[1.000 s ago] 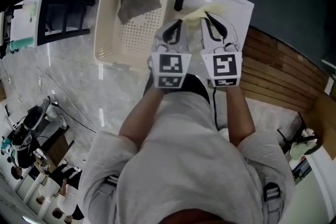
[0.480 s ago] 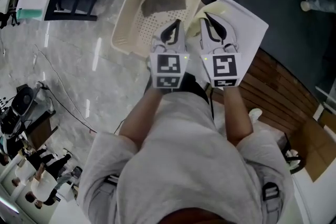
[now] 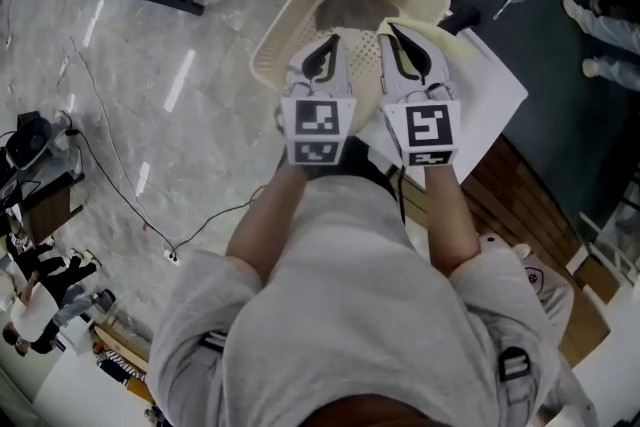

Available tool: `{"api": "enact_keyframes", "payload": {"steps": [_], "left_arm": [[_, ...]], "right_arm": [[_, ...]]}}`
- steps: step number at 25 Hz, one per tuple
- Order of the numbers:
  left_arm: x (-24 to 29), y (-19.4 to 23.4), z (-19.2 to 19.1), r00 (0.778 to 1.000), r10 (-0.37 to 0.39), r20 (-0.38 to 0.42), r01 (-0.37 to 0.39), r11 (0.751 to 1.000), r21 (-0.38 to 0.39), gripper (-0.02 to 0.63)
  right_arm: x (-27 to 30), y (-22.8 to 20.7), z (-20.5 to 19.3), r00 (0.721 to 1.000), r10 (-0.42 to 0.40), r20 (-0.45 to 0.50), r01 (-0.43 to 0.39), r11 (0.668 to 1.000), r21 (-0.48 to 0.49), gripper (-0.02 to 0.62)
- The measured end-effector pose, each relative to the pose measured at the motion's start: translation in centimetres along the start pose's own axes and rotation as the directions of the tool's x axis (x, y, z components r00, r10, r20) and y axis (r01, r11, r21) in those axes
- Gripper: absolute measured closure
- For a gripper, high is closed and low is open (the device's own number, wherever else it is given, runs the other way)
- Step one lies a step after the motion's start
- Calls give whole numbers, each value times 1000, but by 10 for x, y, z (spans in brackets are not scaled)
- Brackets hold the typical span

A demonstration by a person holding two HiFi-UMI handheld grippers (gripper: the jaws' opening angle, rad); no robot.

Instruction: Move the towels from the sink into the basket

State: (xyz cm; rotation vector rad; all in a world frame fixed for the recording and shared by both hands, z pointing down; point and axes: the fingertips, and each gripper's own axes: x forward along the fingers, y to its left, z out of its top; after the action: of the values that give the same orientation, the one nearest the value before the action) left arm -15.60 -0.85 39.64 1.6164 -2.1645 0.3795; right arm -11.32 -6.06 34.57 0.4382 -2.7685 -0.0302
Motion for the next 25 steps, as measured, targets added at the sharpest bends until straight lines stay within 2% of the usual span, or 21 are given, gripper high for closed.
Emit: {"api": "enact_keyframes", "payload": {"steps": [11,19,25], "left_arm": [[-25,69,-2,994,112,10,-111,991,-75,586],[-32,85,-10,992,130,10,-128,988,-87,586],[-25,92,-13,993,119,-5,-119,988,-95,587]], "right_arm": [[46,57,37,992,126,28,-125,991,-43,584],[51,64,41,991,127,41,-125,991,-42,584],[65,58,17,992,123,-31,-123,992,1,584]]}}
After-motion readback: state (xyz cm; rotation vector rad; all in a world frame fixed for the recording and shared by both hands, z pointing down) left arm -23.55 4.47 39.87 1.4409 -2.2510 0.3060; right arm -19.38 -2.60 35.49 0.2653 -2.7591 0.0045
